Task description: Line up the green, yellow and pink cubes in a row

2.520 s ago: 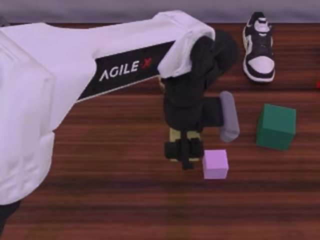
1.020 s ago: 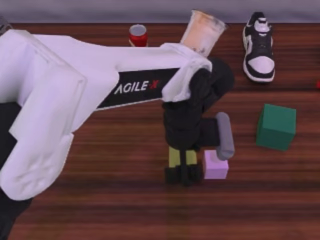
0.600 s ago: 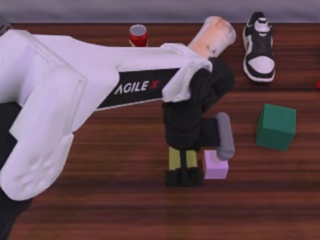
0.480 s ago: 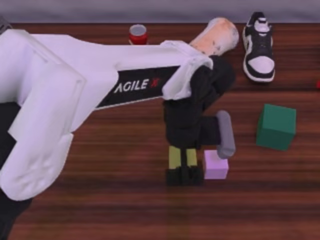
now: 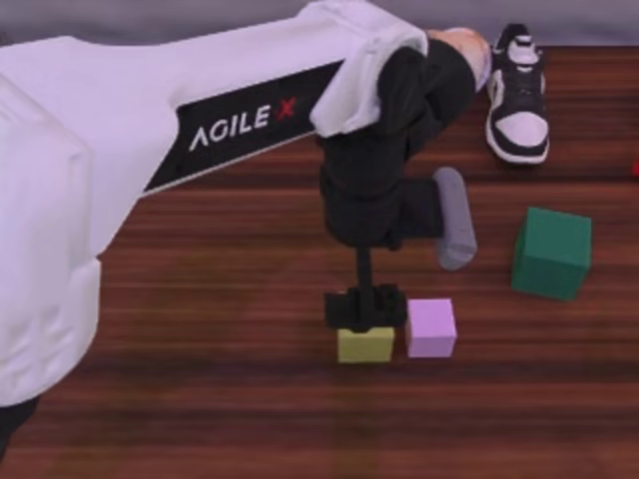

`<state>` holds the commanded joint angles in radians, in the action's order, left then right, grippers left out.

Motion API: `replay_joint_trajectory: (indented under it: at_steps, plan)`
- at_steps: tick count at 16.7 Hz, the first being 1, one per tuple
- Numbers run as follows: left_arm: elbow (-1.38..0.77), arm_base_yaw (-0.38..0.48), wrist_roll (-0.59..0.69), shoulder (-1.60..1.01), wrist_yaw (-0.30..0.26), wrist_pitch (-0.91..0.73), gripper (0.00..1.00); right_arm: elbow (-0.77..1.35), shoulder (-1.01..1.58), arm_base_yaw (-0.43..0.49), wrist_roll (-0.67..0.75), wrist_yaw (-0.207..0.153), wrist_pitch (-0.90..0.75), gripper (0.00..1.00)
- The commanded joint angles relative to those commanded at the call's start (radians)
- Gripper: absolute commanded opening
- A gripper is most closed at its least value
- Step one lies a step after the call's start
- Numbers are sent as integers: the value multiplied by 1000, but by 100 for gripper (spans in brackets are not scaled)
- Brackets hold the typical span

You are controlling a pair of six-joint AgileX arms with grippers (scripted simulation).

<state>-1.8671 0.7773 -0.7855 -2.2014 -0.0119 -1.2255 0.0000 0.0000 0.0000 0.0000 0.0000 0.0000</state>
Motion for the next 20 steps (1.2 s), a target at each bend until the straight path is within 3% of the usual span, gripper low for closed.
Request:
replay_joint_trajectory:
  at_steps: [5, 8, 13, 20]
  plan:
    - [10, 1, 4, 6, 1, 10, 100, 9, 9, 2, -6, 0, -7, 100]
    - [91, -44, 38, 97, 9, 73, 100, 92, 95, 15, -62, -1, -65, 100]
    - [393, -190, 158, 432, 22, 263, 100, 391, 430, 57, -247, 0, -264, 100]
    - [1029, -456, 407, 1122, 21, 604, 100, 934, 1169, 135, -592, 1, -653, 100]
